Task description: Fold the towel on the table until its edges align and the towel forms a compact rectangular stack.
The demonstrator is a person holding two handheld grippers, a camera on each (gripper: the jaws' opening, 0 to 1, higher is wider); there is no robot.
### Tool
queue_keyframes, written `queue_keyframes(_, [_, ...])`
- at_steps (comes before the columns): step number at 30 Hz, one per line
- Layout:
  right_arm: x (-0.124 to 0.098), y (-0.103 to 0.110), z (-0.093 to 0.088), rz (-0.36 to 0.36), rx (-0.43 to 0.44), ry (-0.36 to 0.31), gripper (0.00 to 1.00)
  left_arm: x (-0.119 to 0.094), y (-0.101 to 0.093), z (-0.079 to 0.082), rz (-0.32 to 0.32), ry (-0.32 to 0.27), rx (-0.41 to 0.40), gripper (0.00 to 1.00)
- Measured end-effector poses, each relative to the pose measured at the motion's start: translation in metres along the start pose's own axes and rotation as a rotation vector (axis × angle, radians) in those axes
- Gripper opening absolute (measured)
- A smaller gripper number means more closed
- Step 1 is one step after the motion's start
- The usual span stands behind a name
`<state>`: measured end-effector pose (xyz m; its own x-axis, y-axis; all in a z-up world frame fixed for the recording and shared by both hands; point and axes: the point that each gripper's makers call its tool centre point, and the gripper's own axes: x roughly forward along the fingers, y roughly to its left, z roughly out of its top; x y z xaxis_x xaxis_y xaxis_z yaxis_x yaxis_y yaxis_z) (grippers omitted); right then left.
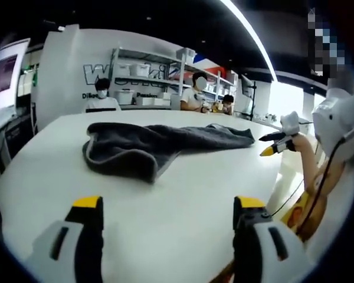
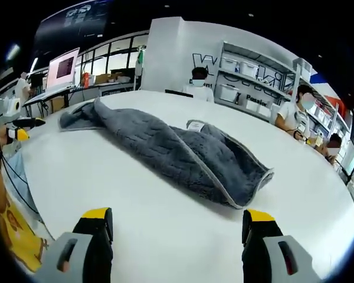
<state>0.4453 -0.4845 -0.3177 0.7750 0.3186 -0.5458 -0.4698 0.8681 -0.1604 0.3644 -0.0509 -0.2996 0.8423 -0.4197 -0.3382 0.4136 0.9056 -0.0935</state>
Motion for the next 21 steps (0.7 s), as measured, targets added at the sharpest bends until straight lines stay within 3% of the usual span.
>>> queue_keyframes(7, [0.003,-0.011,-0.008,0.048,-0.104,0.069,0.8,0.0,0.004,0.0,0.011,0.001,-0.005,0.95])
queue_keyframes(8, [0.003,-0.012,-0.008,0.064,-0.156,0.078,0.77,0.0,0.004,0.001,0.012,0.001,-0.003,0.95])
queue_keyframes(16, [0.006,-0.039,0.018,0.101,-0.257,-0.016,0.57,0.005,-0.003,0.004,0.002,-0.007,0.003,0.95])
queue_keyframes(21, [0.015,-0.056,0.029,0.178,-0.37,-0.063,0.43,0.005,-0.002,0.005,0.007,-0.011,-0.002,0.95])
